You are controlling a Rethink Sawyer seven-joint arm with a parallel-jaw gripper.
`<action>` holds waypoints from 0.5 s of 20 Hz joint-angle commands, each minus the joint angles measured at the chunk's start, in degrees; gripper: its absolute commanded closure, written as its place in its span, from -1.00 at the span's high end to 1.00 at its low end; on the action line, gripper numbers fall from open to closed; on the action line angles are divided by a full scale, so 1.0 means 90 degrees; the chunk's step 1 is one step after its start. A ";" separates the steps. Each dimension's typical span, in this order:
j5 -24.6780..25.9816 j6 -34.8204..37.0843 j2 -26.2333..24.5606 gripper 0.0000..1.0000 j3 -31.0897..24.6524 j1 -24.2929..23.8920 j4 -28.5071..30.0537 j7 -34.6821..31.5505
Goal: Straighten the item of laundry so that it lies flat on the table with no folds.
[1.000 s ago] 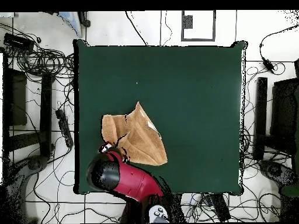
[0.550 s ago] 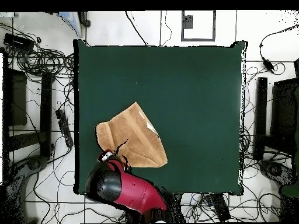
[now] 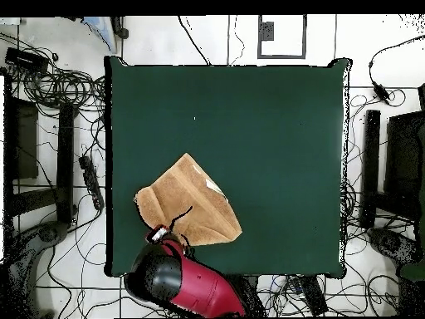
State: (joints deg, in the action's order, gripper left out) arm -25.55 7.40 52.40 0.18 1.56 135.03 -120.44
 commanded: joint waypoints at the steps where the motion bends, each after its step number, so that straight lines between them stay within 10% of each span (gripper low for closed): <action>1: -0.0122 0.0131 -0.0163 1.00 -0.0688 -0.0052 0.0458 -0.1256; 10: -0.0087 -0.0462 -0.0487 1.00 -0.1048 -0.0308 0.0487 -0.1448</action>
State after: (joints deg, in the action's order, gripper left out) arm -25.56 7.17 51.69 -0.91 0.03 135.83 -120.44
